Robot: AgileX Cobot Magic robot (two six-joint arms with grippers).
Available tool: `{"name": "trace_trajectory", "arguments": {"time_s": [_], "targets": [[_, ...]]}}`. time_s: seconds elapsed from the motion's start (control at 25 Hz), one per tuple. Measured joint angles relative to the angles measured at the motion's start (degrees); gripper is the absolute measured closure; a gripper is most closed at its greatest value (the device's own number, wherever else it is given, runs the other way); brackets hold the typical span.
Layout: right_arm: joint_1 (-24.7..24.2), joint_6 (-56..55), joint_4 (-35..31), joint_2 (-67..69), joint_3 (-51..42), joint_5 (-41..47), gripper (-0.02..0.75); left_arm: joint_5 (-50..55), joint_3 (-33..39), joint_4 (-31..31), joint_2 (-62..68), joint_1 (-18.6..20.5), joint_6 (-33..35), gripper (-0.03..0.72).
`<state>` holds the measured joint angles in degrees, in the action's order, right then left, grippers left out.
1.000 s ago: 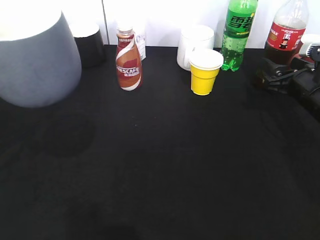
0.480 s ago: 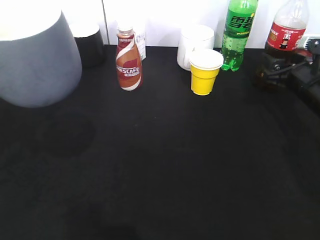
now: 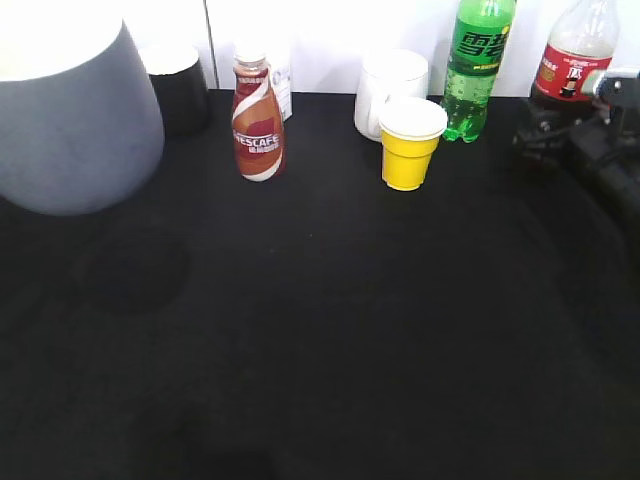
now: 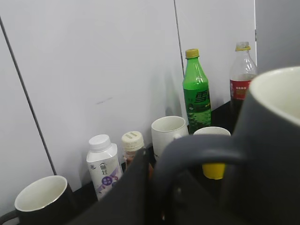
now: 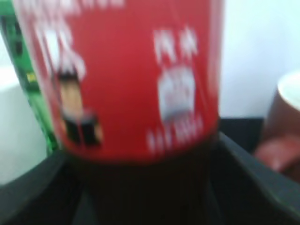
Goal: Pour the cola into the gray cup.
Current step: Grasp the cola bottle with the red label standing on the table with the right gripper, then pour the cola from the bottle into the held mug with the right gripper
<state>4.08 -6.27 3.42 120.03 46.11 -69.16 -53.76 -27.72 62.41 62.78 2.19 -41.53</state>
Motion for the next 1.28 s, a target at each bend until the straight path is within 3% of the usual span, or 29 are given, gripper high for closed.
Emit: {"name": "trace_trajectory", "arguments": {"time_s": [0.48, 0.64, 0.88, 1.08, 1.28], "targets": [[0.0, 0.0, 0.11, 0.0, 0.19, 0.07, 0.146, 0.0, 0.0, 0.62, 0.0, 0.0, 0.0, 0.64], [0.0, 0.0, 1.64, 0.0, 0.19, 0.02, 0.311, 0.05, 0.0, 3.1, 0.0, 0.0, 0.0, 0.64], [0.0, -0.23, 3.02, -1.15, -1.21, 0.21, 0.311, 0.47, 0.0, 3.1, 0.0, 0.0, 0.0, 0.64], [0.0, -4.71, 15.19, -17.12, -10.58, 3.87, 0.311, 0.91, 0.0, 4.19, 0.0, 0.0, 0.0, 0.64], [0.0, -22.54, 34.75, -39.2, -11.81, 20.62, 0.311, -7.75, 0.0, 2.31, 7.96, 0.0, 0.28, 0.64]]}}
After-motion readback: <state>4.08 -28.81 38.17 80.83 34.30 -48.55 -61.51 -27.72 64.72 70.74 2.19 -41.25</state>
